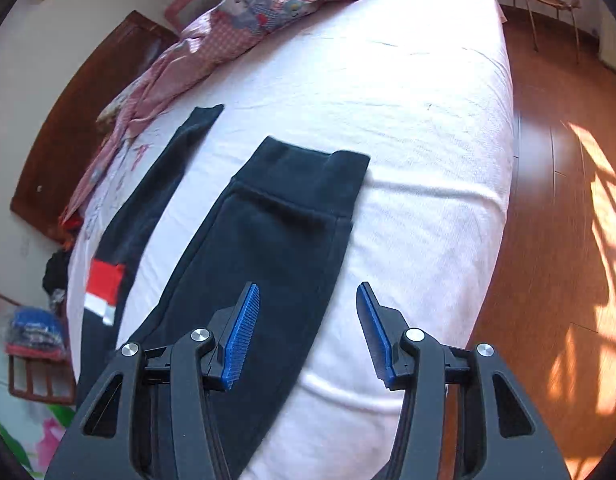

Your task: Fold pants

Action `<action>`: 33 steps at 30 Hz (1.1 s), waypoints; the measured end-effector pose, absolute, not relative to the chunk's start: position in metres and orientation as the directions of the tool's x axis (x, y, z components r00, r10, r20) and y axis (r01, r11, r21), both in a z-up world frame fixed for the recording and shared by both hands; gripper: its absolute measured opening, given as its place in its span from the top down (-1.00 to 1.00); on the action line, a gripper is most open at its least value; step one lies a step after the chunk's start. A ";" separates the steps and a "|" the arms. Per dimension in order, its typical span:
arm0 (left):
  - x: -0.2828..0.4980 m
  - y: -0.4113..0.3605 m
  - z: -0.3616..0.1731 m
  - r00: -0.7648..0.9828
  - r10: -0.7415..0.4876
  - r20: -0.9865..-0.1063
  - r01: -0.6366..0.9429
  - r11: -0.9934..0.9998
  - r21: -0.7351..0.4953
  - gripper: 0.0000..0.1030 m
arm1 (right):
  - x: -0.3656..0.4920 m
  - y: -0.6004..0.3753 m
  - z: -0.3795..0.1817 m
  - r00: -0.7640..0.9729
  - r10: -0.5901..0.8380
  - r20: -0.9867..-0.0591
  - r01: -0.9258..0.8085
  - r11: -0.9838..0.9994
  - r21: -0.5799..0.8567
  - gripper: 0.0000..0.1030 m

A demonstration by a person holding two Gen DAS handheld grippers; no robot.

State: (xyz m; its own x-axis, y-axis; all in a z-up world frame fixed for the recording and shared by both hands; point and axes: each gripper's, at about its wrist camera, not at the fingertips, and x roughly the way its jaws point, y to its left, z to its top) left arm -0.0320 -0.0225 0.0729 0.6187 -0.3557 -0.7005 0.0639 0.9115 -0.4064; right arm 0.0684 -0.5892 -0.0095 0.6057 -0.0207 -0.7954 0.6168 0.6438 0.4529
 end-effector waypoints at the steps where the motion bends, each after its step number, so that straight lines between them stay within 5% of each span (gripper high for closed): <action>1: -0.030 -0.023 0.072 0.611 -0.350 -0.710 0.052 0.913 -0.405 -0.94 | 0.073 -0.597 -0.011 0.603 -0.045 -0.796 0.627 0.644 0.439 0.02; 6: -0.019 -0.016 0.060 0.583 -0.318 -0.748 -0.012 0.917 -0.399 -0.94 | 0.102 -0.598 -0.028 0.539 -0.123 -0.833 0.648 0.693 0.316 0.08; 7: -0.017 -0.017 0.058 0.572 -0.314 -0.758 -0.024 0.917 -0.398 -0.94 | 0.103 -0.595 -0.028 0.546 -0.150 -0.824 0.636 0.714 0.292 0.30; 8: -0.014 -0.017 0.054 0.561 -0.315 -0.766 -0.029 0.917 -0.398 -0.94 | 0.107 -0.592 -0.026 0.533 -0.170 -0.829 0.625 0.739 0.250 0.73; 9: -0.013 -0.018 0.051 0.552 -0.318 -0.771 -0.031 0.916 -0.399 -0.94 | 0.107 -0.587 -0.024 0.530 -0.163 -0.832 0.603 0.762 0.234 0.82; 17: -0.006 -0.025 0.041 0.522 -0.320 -0.791 -0.032 0.919 -0.393 -0.94 | 0.069 -0.583 0.048 0.652 -0.354 -0.670 0.570 0.812 0.126 0.85; 20: -0.006 -0.025 0.040 0.517 -0.321 -0.794 -0.029 0.920 -0.391 -0.94 | 0.046 -0.613 0.028 0.601 -0.385 -0.700 0.638 0.759 0.129 0.85; 22: -0.006 -0.023 0.036 0.503 -0.325 -0.801 -0.035 0.918 -0.394 -0.94 | 0.044 -0.634 -0.006 0.547 -0.348 -0.761 0.665 0.733 0.143 0.81; 25: -0.004 -0.016 0.032 0.482 -0.322 -0.815 -0.051 0.918 -0.393 -0.94 | 0.040 -0.642 -0.039 0.512 -0.348 -0.785 0.698 0.701 0.145 0.20; 26: -0.004 -0.011 0.031 0.482 -0.312 -0.819 -0.056 0.921 -0.385 -0.94 | 0.036 -0.641 -0.037 0.494 -0.388 -0.778 0.721 0.683 0.117 -0.15; 30: -0.007 0.027 0.036 0.530 -0.229 -0.816 -0.081 0.945 -0.317 -0.94 | 0.019 -0.621 -0.014 0.459 -0.485 -0.744 0.766 0.641 0.055 -0.16; 33: -0.005 0.068 0.034 0.578 -0.140 -0.804 -0.120 0.960 -0.253 -0.94 | 0.017 -0.573 0.009 0.607 -0.363 -0.706 0.622 0.771 0.138 -0.16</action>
State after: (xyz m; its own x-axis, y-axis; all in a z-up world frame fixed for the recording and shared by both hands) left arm -0.0052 0.0682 0.0337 0.5778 -0.1396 -0.8042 -0.1204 0.9599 -0.2532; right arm 0.0169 -0.5730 0.0089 0.6074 -0.3634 -0.7064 0.6216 0.7712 0.1378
